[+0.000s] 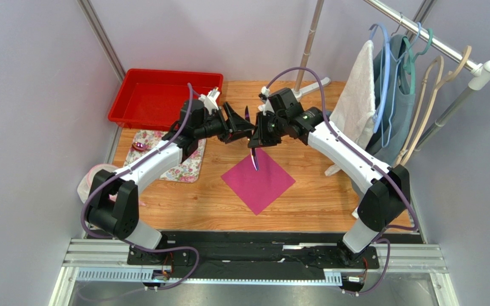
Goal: Place the utensils on the paper napkin and roll it up
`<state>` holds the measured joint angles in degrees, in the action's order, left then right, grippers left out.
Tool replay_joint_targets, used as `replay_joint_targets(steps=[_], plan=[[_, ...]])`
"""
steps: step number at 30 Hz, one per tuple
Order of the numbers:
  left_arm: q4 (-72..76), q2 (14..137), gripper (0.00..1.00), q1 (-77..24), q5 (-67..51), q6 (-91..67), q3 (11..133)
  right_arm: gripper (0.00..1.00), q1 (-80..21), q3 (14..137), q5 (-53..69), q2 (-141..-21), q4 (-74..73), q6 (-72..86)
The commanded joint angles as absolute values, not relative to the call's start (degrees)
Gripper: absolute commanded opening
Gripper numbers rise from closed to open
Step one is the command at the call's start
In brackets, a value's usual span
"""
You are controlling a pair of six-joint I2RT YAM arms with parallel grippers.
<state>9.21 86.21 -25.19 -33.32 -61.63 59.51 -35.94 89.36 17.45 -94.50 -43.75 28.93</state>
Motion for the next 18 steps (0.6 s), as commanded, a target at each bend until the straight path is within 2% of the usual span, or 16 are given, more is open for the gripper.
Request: replay_joint_targets(steps=[1,2,5,12,18], plan=[[5.8,83.7,0.76,-23.8,-33.1,-60.1,59.7,0.00,-35.9,85.7,11.3,-92.8,-42.9,31.1],[4.4,83.0,0.84,-22.3,-33.2,-59.3,59.6,0.00,-35.9,83.3,10.7,-92.6,-42.8,31.4],[0.2,79.6,0.91,-19.1,-33.0,-56.5,59.0,0.00,-35.9,77.4,10.5,-93.0,-41.1,32.8],[-8.1,70.9,0.93,-13.9,-31.7,-48.3,55.4,0.00,-35.9,71.5,11.0,-98.3,-37.1,28.0],[-9.2,67.8,0.93,-11.8,-32.2,-44.4,54.9,0.00,-35.9,70.9,9.9,-101.7,-34.8,23.8]])
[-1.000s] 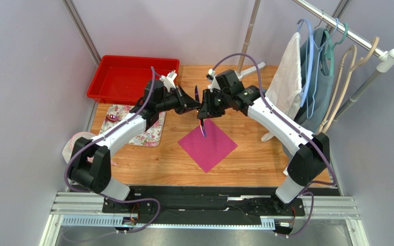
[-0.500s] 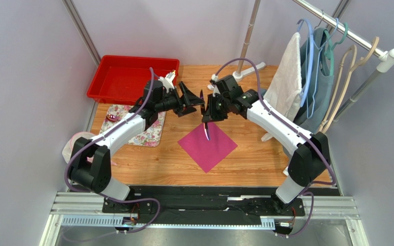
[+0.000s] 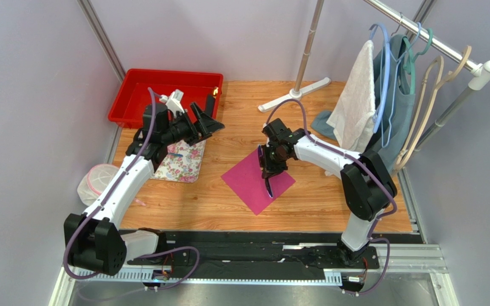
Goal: Place the utensils on the paper napkin and roll it up
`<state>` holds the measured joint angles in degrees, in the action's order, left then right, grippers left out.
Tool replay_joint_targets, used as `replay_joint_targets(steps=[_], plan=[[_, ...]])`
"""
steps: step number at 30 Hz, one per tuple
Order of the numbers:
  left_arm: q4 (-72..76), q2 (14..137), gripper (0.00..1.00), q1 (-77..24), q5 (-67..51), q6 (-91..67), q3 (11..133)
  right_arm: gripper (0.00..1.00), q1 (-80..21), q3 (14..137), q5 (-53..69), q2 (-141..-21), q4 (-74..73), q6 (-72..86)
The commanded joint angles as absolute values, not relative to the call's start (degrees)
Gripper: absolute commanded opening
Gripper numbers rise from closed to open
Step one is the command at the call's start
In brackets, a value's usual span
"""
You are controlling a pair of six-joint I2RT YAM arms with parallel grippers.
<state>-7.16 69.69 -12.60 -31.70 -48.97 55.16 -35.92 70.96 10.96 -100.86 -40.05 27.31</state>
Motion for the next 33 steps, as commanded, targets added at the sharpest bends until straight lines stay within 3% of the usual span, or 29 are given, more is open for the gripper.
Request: replay_joint_targets(steps=[1,19,33], plan=[[-9.3,67.6,0.93,-11.7,-32.3,-44.4,54.9,0.00,-35.7,71.2,10.0,-102.7,-34.7,23.1],[-8.0,67.3,0.91,-10.6,-34.2,-45.0,54.8,0.00,-30.3,78.5,13.0,-112.9,-34.6,13.9],[-8.4,66.1,0.91,-9.8,-35.0,-42.9,56.2,0.00,-30.2,89.5,14.9,-108.5,-42.1,19.4]])
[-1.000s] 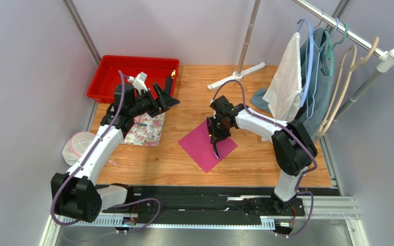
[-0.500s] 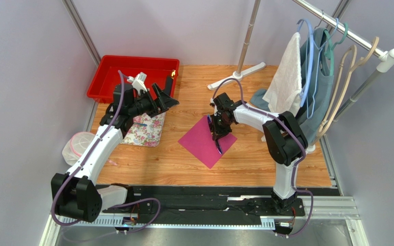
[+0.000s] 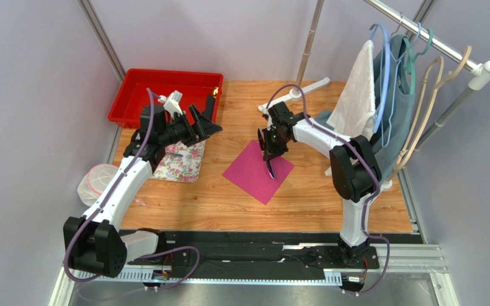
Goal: Place the utensils on the paper napkin and roll it up
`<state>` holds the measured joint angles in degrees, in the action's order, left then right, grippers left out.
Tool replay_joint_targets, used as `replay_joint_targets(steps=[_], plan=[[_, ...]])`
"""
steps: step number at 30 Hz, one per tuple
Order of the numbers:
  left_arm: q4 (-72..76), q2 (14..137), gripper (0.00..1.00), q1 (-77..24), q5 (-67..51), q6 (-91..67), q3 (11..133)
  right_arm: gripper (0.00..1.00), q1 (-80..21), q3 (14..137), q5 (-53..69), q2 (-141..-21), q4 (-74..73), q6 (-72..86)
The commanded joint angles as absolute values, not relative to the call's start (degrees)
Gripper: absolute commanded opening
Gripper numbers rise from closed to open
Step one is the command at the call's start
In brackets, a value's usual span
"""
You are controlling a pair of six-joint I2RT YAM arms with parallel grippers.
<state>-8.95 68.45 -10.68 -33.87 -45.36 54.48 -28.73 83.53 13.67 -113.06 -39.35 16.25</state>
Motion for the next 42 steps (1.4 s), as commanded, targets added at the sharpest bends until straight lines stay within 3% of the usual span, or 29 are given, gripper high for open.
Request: replay_joint_targets(steps=[1,23,42], plan=[[-8.7,65.9,0.91,-9.8,-34.8,-42.6,56.3,0.00,-31.0,90.3,14.7,-108.7,-42.8,19.8],[-9.3,64.7,0.91,-7.7,-33.7,-43.0,55.2,0.00,-34.9,98.3,9.9,-122.2,-49.5,25.4],[-8.5,64.9,0.91,-6.9,-33.8,-43.8,53.9,0.00,-34.9,101.2,8.2,-125.2,-48.8,27.1]])
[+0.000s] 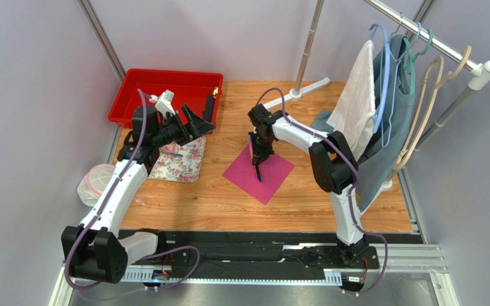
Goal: Place the utensils on the paper napkin and roll it up
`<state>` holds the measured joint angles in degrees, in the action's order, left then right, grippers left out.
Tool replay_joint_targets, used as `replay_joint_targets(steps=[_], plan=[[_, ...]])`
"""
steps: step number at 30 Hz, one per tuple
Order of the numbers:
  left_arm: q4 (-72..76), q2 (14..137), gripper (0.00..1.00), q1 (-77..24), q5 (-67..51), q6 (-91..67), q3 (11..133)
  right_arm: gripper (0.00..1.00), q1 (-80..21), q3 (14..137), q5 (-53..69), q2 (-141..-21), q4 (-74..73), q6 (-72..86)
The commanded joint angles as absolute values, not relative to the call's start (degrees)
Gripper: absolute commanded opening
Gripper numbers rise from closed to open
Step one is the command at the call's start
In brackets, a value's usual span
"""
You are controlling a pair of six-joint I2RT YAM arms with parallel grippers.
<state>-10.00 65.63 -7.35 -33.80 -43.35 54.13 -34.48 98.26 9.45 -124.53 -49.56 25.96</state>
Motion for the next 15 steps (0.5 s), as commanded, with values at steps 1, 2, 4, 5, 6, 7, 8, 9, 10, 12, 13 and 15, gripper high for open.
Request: replay_joint_targets(steps=[1,2,4,5,6,7,8,9,10,12,13,15], plan=[[-8.6,65.0,0.91,-6.8,-33.8,-43.9,53.9,0.00,-34.9,101.2,8.1,-125.3,-48.8,27.0],[-8.5,65.0,0.91,-6.7,-33.7,-44.0,53.8,0.00,-34.8,101.3,7.8,-125.4,-48.8,27.1],[-8.6,65.2,0.91,-6.4,-33.8,-44.4,53.8,0.00,-34.9,101.3,7.6,-125.7,-48.9,26.9],[-8.7,65.2,0.91,-6.2,-33.9,-44.4,53.8,0.00,-34.8,101.4,7.5,-125.8,-48.9,27.0],[-8.5,65.6,0.91,-6.2,-34.0,-44.5,53.7,0.00,-34.9,101.4,7.6,-125.9,-48.9,26.9],[-8.4,65.6,0.91,-6.1,-34.1,-44.7,53.7,0.00,-34.9,101.5,7.7,-126.0,-48.9,26.9],[-8.4,65.7,0.91,-6.1,-34.1,-44.6,53.7,0.03,-34.9,101.6,7.8,-126.2,-48.9,27.1],[-8.4,65.9,0.91,-6.0,-34.2,-44.7,53.7,0.04,-34.9,101.4,7.9,-126.4,-48.9,27.2],[-8.4,66.0,0.91,-5.9,-34.2,-45.0,53.6,0.05,-34.8,101.4,7.9,-126.5,-48.8,27.3],[-8.4,66.1,0.91,-5.8,-34.2,-45.1,53.4,0.11,-34.8,101.2,8.0,-126.7,-48.9,27.7],[-8.4,66.1,0.91,-5.6,-34.3,-45.3,53.4,0.13,-35.0,101.1,8.1,-126.8,-48.8,27.7],[-8.7,66.1,0.91,-5.5,-34.4,-45.1,53.3,0.16,-34.9,100.8,8.1,-126.8,-48.9,27.7]])
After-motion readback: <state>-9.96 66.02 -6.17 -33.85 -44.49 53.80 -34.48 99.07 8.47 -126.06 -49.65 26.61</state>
